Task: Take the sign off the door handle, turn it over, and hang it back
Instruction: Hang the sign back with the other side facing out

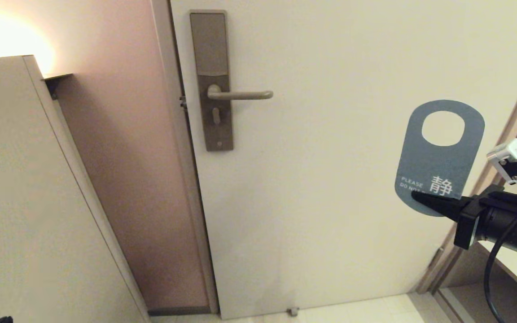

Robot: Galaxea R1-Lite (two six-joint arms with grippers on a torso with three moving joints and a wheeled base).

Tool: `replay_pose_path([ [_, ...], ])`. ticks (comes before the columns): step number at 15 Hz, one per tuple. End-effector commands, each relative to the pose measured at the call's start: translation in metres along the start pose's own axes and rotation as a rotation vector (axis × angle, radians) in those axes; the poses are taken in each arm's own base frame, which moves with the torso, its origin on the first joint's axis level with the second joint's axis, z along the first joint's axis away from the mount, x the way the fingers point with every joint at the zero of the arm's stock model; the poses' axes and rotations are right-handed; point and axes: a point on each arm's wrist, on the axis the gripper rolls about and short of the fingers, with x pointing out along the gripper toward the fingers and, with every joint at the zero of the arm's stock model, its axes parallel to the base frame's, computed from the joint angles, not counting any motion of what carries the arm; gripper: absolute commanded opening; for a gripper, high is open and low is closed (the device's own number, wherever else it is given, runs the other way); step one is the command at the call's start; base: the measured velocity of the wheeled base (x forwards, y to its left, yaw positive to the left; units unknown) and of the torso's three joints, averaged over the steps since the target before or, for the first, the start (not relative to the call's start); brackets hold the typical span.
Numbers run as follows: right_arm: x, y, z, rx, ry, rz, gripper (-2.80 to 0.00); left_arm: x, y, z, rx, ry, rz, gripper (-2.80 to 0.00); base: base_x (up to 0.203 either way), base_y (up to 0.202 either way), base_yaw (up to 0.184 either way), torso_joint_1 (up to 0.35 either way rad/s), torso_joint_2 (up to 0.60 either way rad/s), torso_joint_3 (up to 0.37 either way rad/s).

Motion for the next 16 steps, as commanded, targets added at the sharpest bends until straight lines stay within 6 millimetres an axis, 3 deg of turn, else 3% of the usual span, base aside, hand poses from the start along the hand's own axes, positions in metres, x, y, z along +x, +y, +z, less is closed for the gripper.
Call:
replay_pose_path([
  [1,0.001,0.0,-0.001,0.0,0.003,0.003,-2.8,-0.019,-0.001,-0.012,0.0,-0.116,-0.014,-2.8,0.0,0.0,0.0,0.0,0.0,0.0],
  [4,0.001,0.0,-0.003,0.005,0.009,0.003,-2.8,-0.029,-0.004,-0.027,-0.001,-0.139,-0.063,-2.8,0.0,0.0,0.0,0.0,0.0,0.0],
  [16,-0.004,0.002,-0.005,0.011,0.008,-0.006,-2.8,-0.028,-0.003,-0.026,-0.064,-0.158,-0.055,-2.8,0.0,0.0,0.0,0.0,0.0,0.0],
])
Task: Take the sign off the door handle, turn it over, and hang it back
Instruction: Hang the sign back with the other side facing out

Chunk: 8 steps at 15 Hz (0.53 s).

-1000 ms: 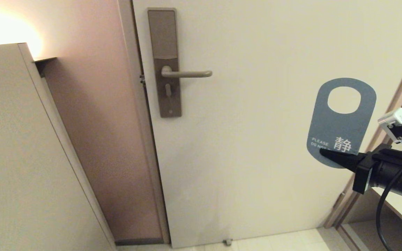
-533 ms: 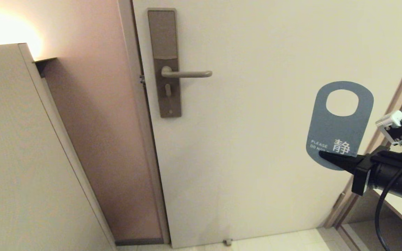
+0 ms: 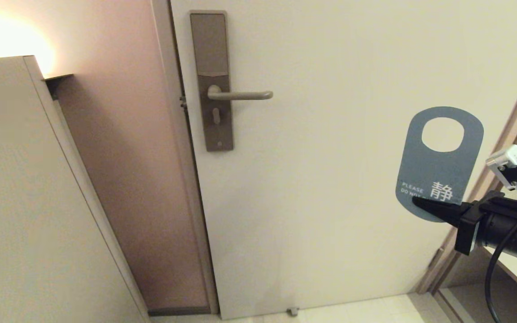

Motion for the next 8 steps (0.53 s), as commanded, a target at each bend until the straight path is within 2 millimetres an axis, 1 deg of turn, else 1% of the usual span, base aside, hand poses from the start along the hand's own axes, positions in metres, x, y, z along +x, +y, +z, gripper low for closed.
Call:
replay_pose_path([
  [1,-0.002,0.001,0.002,-0.005,-0.013,0.002,-2.8,0.0,0.0,0.0,-0.01,0.001,0.007,-2.8,0.0,0.0,0.0,0.0,0.0,0.0],
  [4,-0.001,0.0,0.005,-0.009,-0.022,0.003,-2.8,0.0,0.001,0.0,-0.029,0.002,0.023,-2.8,0.0,0.0,0.0,0.0,0.0,0.0],
  [8,0.002,-0.002,0.03,-0.041,-0.099,0.036,-2.8,0.0,0.001,0.0,-0.03,0.001,0.023,-2.8,0.0,0.0,0.0,0.0,0.0,0.0],
])
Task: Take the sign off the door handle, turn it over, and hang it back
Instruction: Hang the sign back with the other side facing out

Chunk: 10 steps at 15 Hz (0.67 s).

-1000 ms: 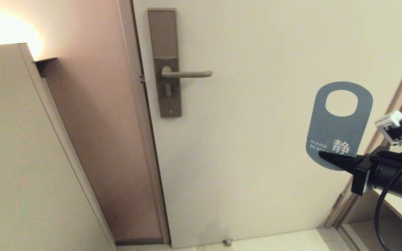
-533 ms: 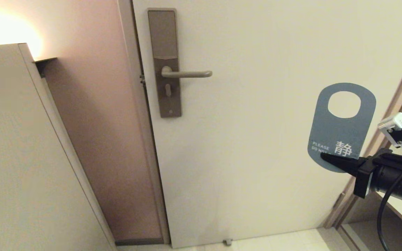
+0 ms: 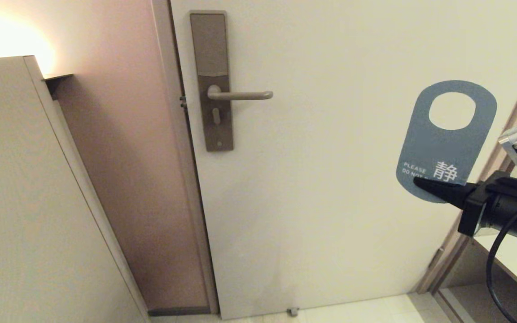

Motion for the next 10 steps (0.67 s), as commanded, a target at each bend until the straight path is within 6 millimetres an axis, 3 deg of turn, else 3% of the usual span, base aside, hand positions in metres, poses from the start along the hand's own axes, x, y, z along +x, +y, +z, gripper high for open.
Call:
replay_pose_path([
  [1,0.005,-0.001,0.006,-0.01,-0.018,0.036,-2.8,0.0,0.0,0.0,0.0,0.002,0.001,-2.8,0.0,0.0,0.0,0.0,0.0,0.0],
  [4,0.015,-0.004,0.013,-0.015,-0.032,0.091,-2.8,0.0,0.0,0.0,0.0,0.001,0.001,-2.8,0.0,0.0,0.0,0.0,0.0,0.0],
  [10,0.055,-0.013,0.029,-0.024,-0.046,0.18,-2.8,0.0,0.0,0.0,0.0,0.0,0.001,-2.8,0.0,0.0,0.0,0.0,0.0,0.0],
])
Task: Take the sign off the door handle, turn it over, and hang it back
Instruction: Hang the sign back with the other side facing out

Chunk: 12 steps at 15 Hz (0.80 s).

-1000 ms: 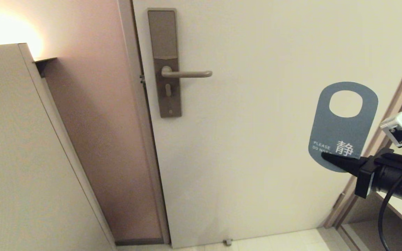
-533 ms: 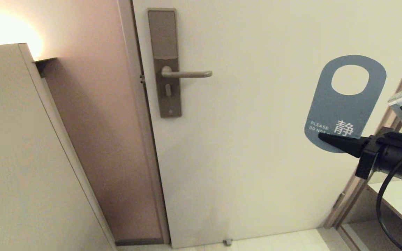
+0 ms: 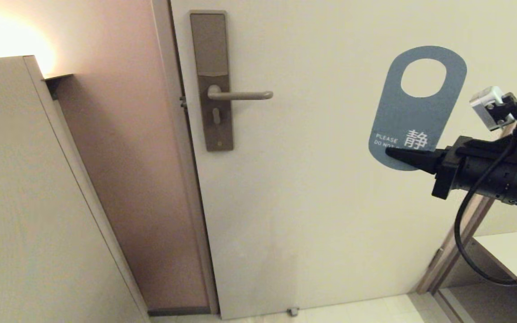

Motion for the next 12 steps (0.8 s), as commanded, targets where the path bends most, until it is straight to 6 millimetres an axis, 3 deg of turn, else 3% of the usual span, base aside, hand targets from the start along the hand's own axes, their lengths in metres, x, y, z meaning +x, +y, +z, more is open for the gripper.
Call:
replay_pose_path([
  [1,0.015,-0.005,-0.006,0.014,0.024,0.017,-2.8,0.0,0.0,0.0,0.0,0.002,0.0,-2.8,0.0,0.0,0.0,0.0,0.0,0.0],
  [5,0.044,-0.004,-0.009,0.029,0.047,0.068,-2.8,0.0,0.0,0.0,0.0,0.001,0.0,-2.8,0.0,0.0,0.0,0.0,0.0,0.0],
  [12,0.106,0.002,0.003,0.039,0.017,0.16,-2.8,0.0,0.0,0.0,0.0,0.002,0.0,-2.8,0.0,0.0,0.0,0.0,0.0,0.0],
])
